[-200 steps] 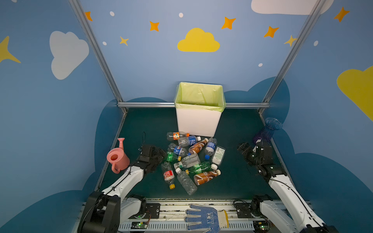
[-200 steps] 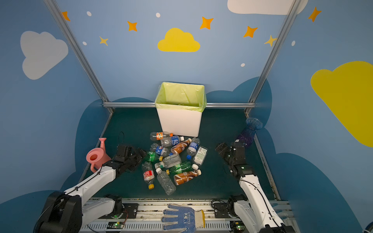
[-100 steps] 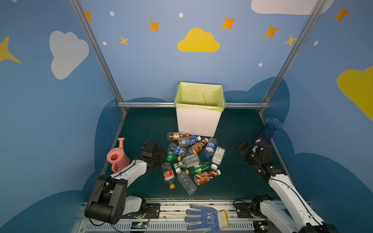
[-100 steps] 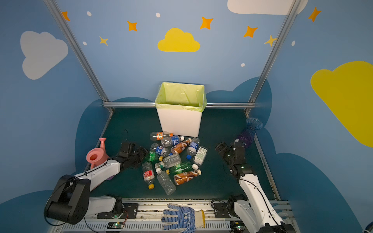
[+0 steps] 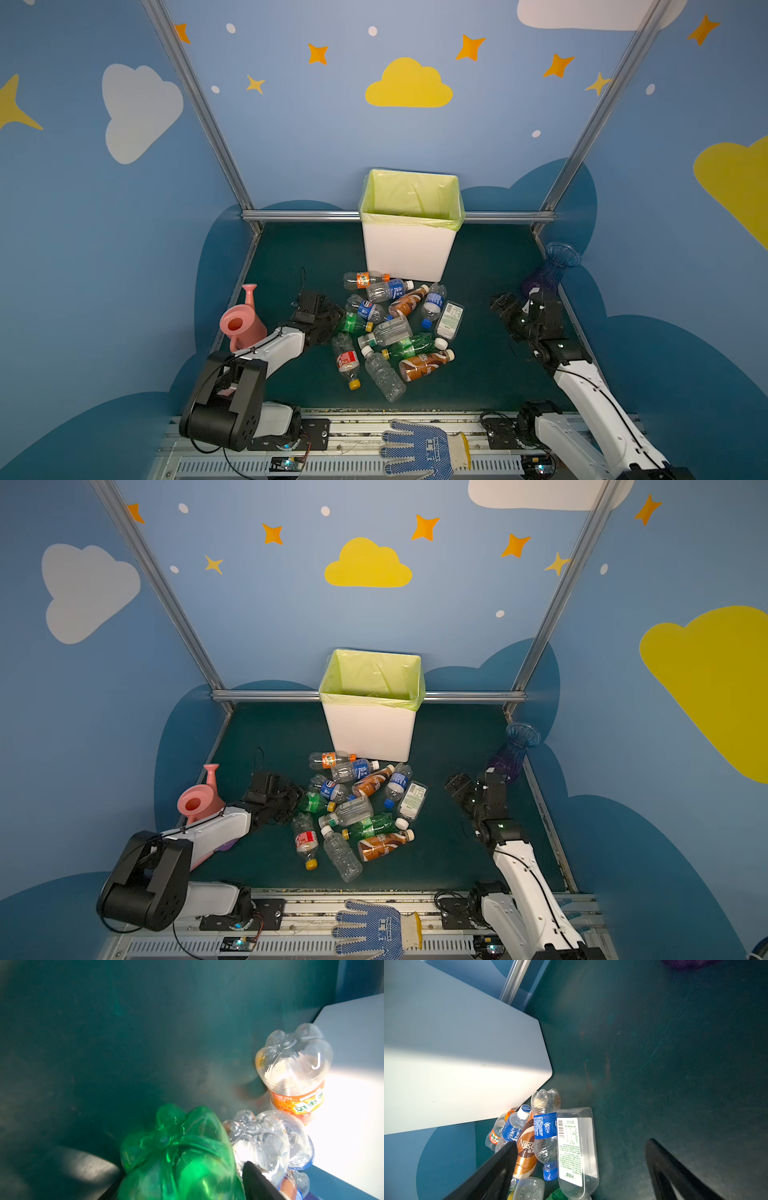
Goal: Throw the plastic bottles in the bin
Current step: 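Lower the left gripper onto a green bottle and close on it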
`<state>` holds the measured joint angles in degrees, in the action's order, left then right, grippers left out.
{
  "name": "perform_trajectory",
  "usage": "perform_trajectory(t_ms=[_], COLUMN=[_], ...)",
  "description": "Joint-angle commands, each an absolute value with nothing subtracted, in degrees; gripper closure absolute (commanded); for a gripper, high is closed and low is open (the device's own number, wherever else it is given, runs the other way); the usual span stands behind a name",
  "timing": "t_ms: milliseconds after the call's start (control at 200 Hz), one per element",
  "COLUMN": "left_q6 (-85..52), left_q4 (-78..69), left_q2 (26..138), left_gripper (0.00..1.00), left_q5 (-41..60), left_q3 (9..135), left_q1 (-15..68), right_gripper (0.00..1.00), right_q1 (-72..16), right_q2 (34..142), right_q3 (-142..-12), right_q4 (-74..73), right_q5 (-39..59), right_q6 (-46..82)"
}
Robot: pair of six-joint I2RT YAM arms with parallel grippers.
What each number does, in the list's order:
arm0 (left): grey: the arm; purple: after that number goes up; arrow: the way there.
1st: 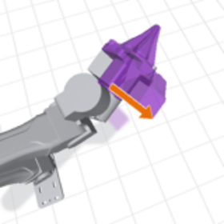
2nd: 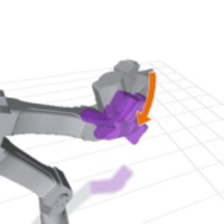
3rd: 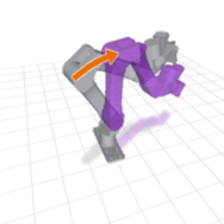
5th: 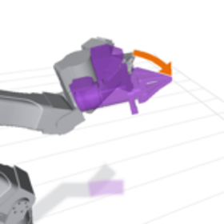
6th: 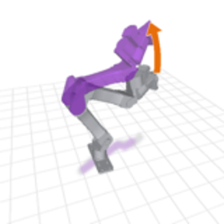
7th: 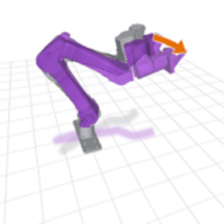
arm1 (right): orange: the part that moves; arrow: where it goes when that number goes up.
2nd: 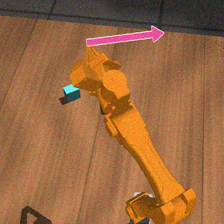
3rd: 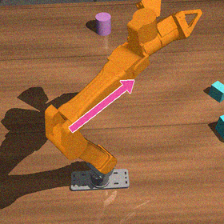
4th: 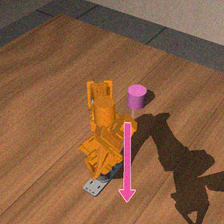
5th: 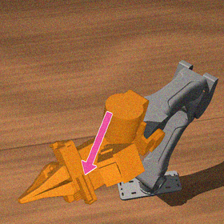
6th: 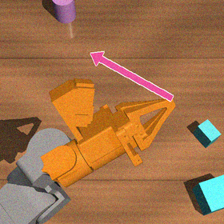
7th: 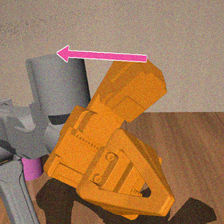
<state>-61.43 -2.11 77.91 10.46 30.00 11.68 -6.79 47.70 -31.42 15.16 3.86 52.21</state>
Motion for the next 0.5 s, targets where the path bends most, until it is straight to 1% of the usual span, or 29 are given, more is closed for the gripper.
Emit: perform_trajectory(t_ms=[0, 140, 280, 491], left_q6=[-62.53, -63.23, -63.71, -65.73], left_q4=[-3.62, -5.34, -5.65, -6.0], left_q2=[78.18, 77.28, 76.26, 73.27], left_gripper=[0.28, 0.37, 0.4, 0.41], left_q5=[10.04, 10.19, 9.94, 8.94], left_q3=[29.5, 28.76, 28.65, 27.61], left_q1=[11.64, 11.6, 11.53, 11.31], right_gripper=[0.06, 0.06, 0.06, 0.06], right_q1=[-6.16, -5.56, -5.08, -4.2], right_q2=[46.14, 45.27, 44.82, 44.72], right_q3=[-30.87, -30.28, -30.01, -30.0], right_q4=[17.07, 17.12, 17.39, 17.33], right_q5=[3.25, 3.58, 3.94, 4.63], right_q6=[51.32, 51.68, 51.59, 51.54])
